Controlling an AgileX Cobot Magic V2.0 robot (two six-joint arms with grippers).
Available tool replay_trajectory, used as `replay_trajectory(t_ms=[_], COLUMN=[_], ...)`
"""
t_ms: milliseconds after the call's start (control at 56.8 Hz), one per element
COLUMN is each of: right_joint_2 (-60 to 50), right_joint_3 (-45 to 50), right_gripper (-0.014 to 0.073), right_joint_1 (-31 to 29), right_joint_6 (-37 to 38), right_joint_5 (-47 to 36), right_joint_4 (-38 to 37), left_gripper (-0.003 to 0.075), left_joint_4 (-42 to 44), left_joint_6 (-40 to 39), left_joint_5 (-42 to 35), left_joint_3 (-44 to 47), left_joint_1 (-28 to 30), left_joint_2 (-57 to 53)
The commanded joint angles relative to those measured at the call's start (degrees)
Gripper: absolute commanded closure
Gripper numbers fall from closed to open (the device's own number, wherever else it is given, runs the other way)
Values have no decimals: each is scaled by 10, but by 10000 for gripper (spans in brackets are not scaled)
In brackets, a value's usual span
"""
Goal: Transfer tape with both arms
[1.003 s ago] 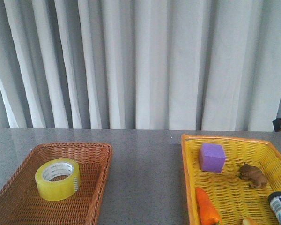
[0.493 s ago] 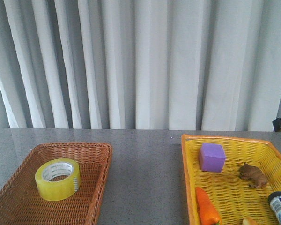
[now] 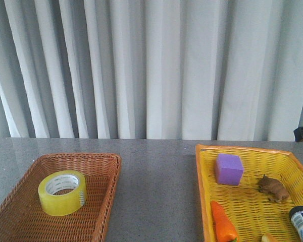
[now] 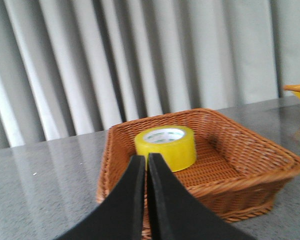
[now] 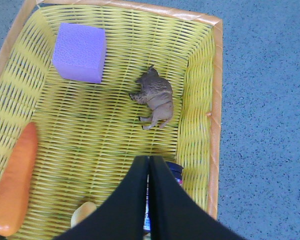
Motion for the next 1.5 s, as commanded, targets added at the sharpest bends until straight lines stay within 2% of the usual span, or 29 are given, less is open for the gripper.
replay_trajectory(t_ms=[0,106,299,598,827,1478], right_joint_2=[-21,-21,-21,-21,-21,-21], right_joint_3=[-13,-13,-13,-13,-13,-13], right_gripper=[601,601,601,601,601,601], right_joint_1=[-4,-4,-4,-4,-4,-4], right_joint_6=[-5,-5,-5,-5,-5,-5], right_joint_5=[-27,-27,-27,-27,-27,-27], right_joint_4=[1,1,1,1,1,1], left_gripper=[727,727,727,727,727,727], left_joint_4=[-5,-5,-21,-30,-30,-30], left_joint_6=[-35,-53,-52,-52,-53,-53], left_joint_5=[-47,-46,-40,35,13,15], left_joint_3=[-4,-4,-4,-4,-4,-4], left_joint_1=[30,53,54,53,53,53], left_joint_2=[-10,-10,-10,-10,-10,-9])
